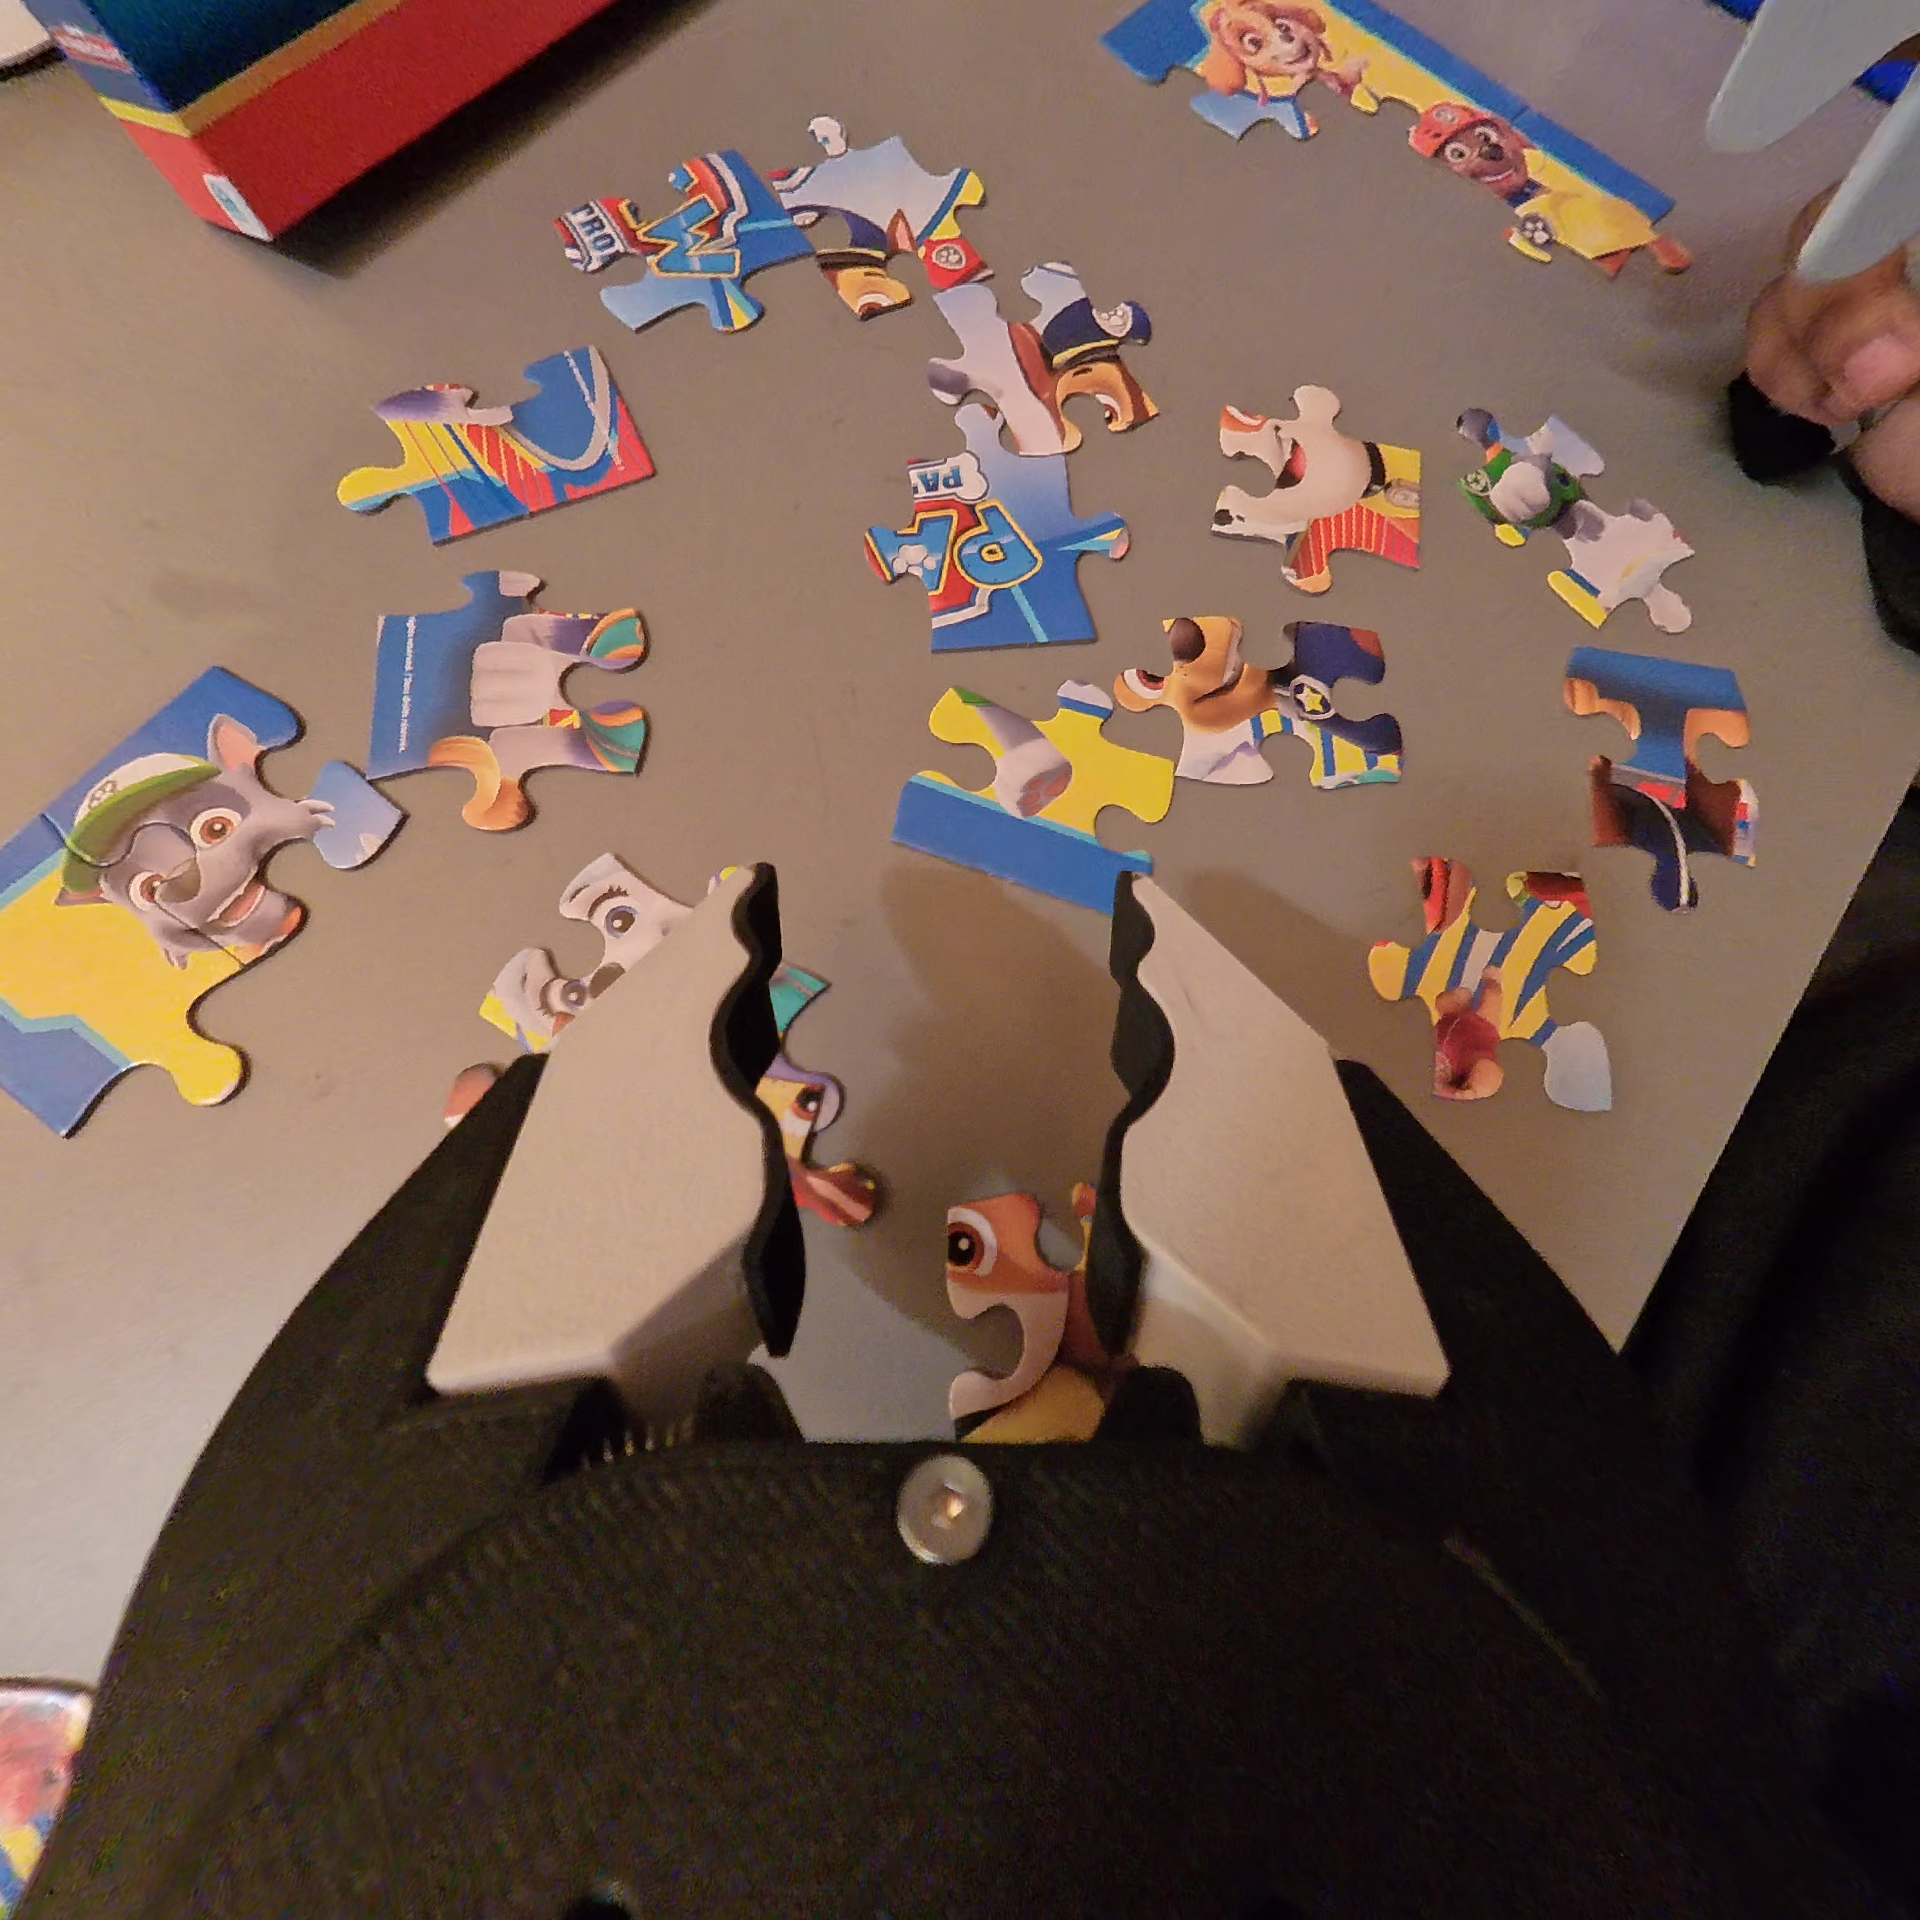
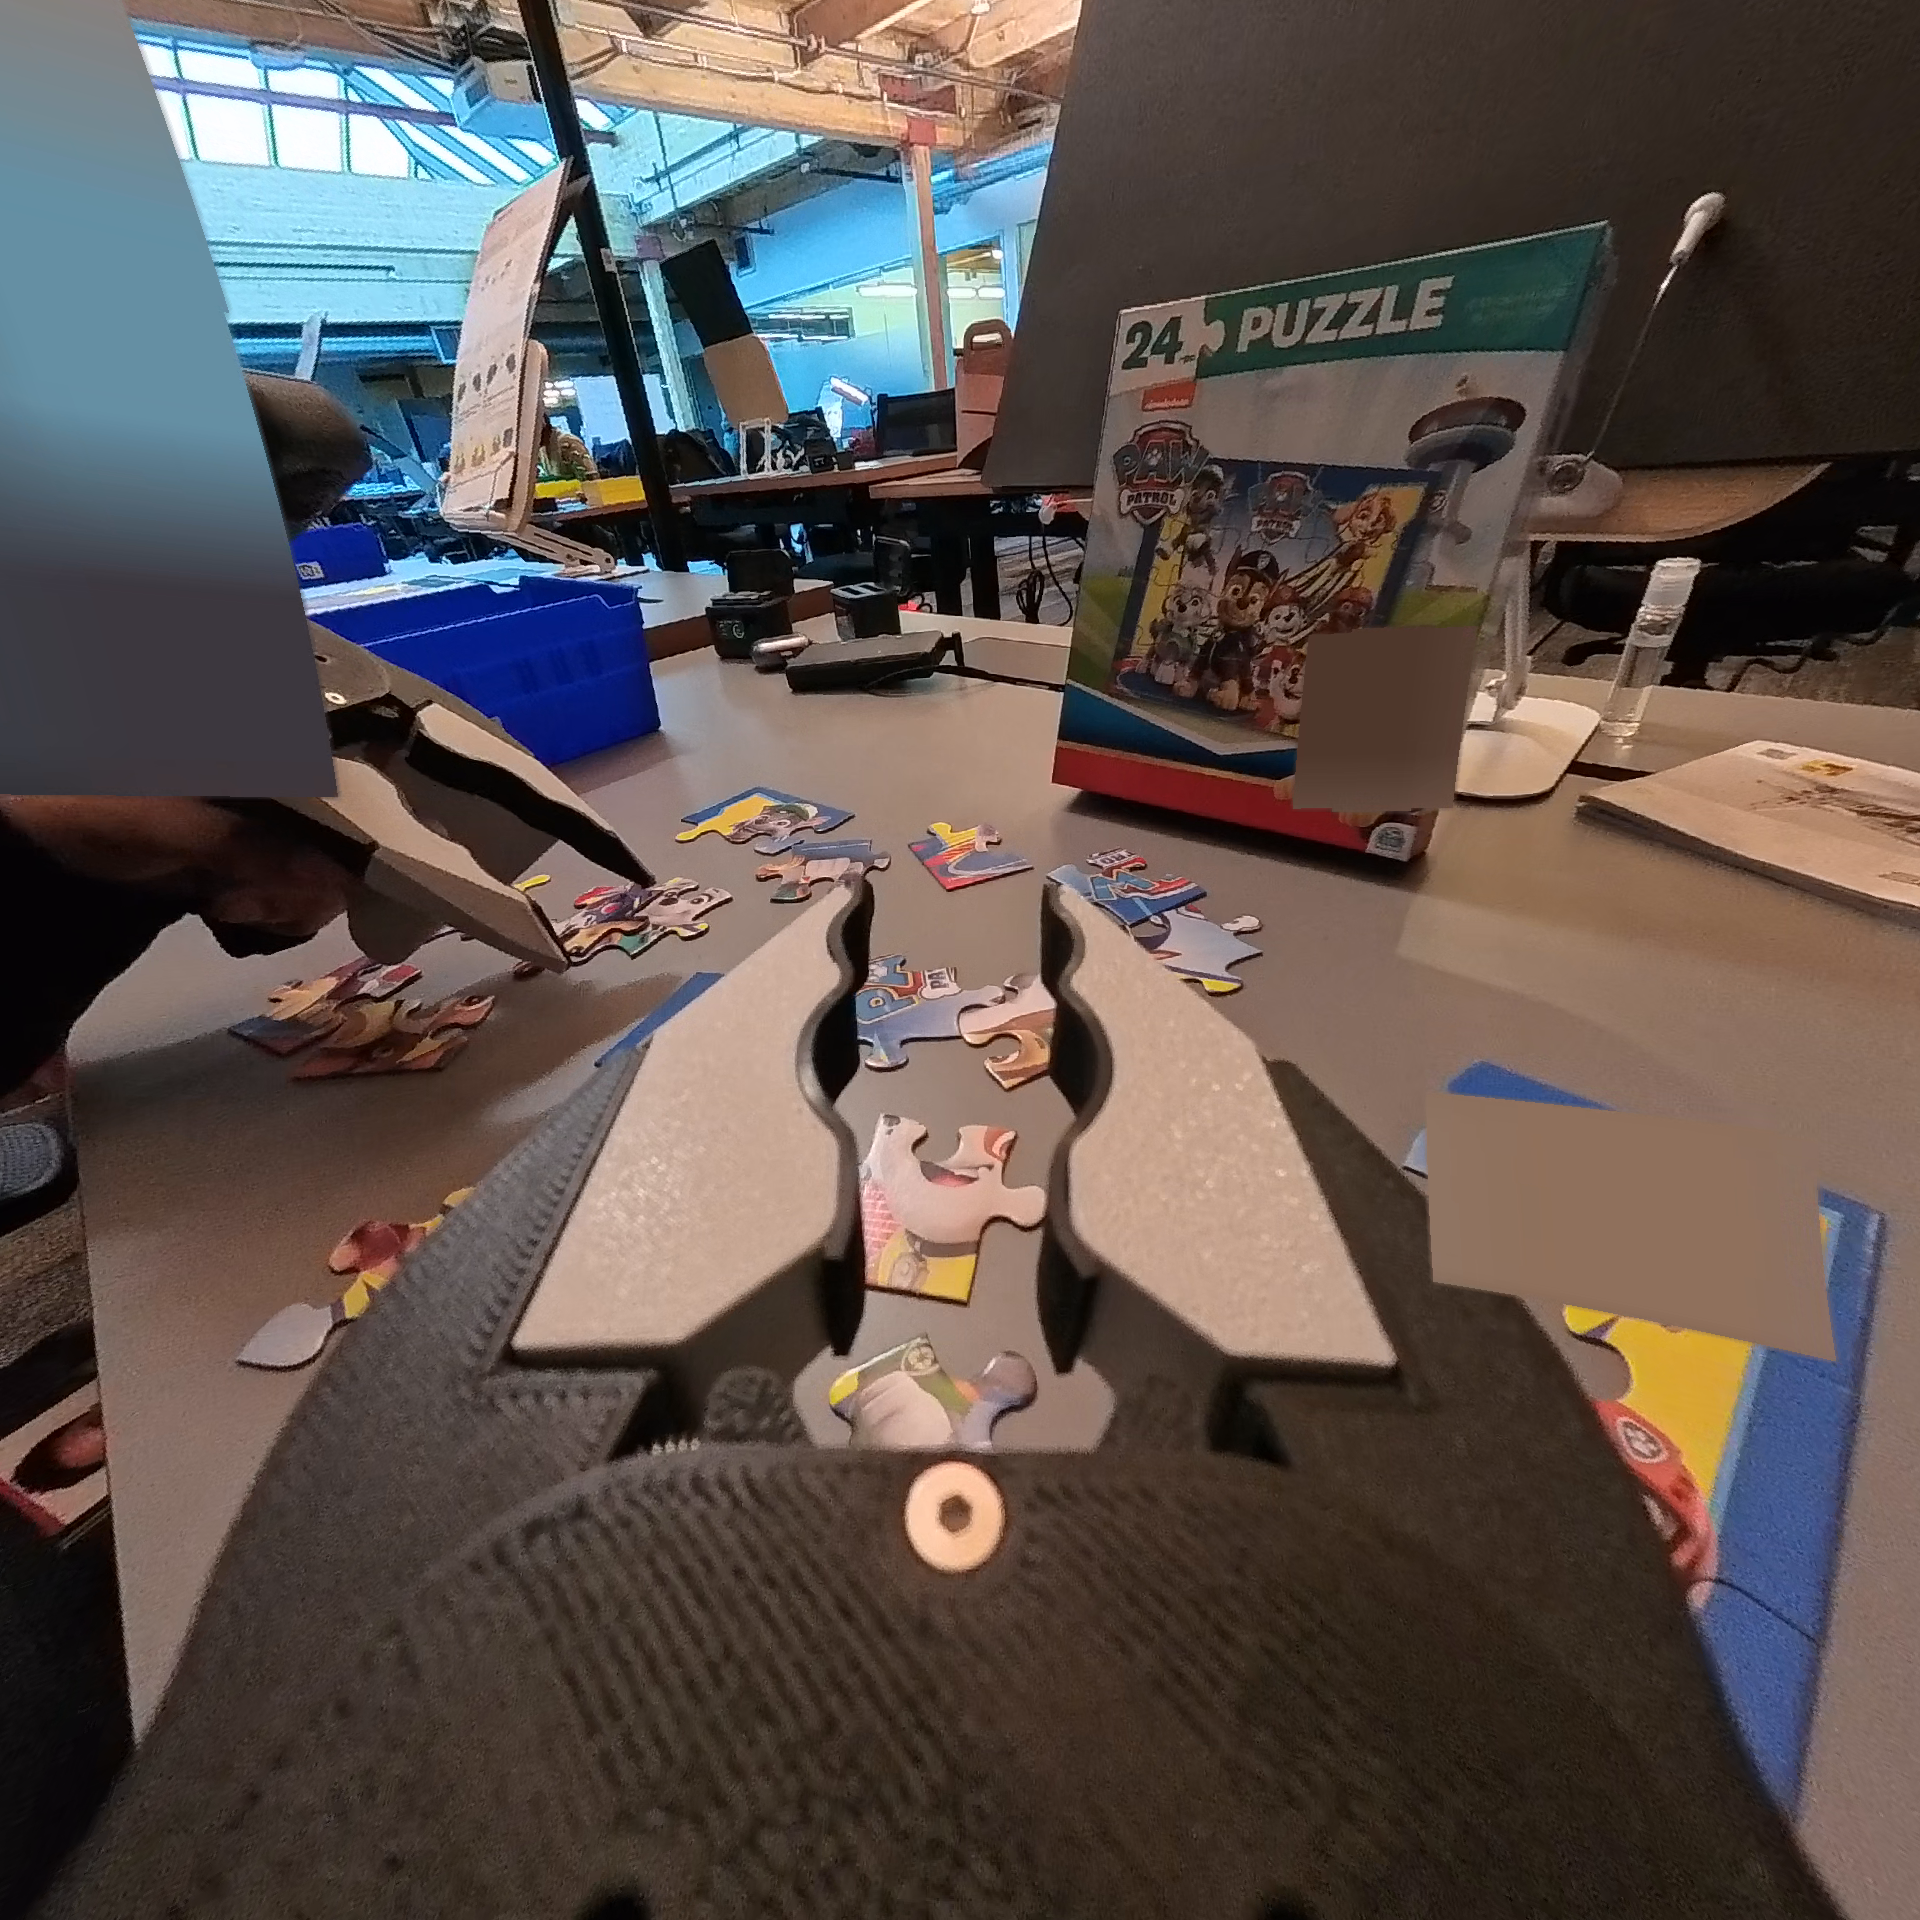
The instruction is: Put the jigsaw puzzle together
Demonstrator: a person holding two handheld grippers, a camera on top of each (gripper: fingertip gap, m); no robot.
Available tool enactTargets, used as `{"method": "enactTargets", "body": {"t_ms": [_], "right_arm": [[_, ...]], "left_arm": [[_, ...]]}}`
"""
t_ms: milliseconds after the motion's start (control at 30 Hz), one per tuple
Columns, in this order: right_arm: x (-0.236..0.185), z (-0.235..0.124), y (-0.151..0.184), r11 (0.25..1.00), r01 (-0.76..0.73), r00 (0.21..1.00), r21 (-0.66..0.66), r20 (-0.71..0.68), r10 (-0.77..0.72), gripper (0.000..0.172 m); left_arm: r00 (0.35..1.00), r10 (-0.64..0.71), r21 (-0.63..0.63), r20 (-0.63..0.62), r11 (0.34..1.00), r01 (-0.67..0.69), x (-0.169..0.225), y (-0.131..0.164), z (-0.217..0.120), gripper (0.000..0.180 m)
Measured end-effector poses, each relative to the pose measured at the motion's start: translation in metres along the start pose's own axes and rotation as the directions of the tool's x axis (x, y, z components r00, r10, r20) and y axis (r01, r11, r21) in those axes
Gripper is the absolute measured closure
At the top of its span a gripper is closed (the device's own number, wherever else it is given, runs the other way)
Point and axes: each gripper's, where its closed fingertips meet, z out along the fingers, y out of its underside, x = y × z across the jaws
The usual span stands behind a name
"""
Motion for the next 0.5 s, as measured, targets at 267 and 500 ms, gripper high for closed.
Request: {"method": "enactTargets", "body": {"t_ms": [267, 500], "right_arm": [[0.0, 0.001, 0.001, 1.0, -0.002, 1.0, -0.007, 0.002, 0.002, 0.14], [0.0, 0.001, 0.001, 1.0, -0.001, 1.0, -0.006, 0.001, 0.001, 0.14]], "left_arm": [[0.998, -0.06, 0.07, 0.021, 0.996, 0.058, -0.017, -0.007, -0.019, 0.119], [0.999, -0.036, 0.04, 0.008, 0.999, 0.036, -0.01, -0.003, -0.009, 0.118]]}}
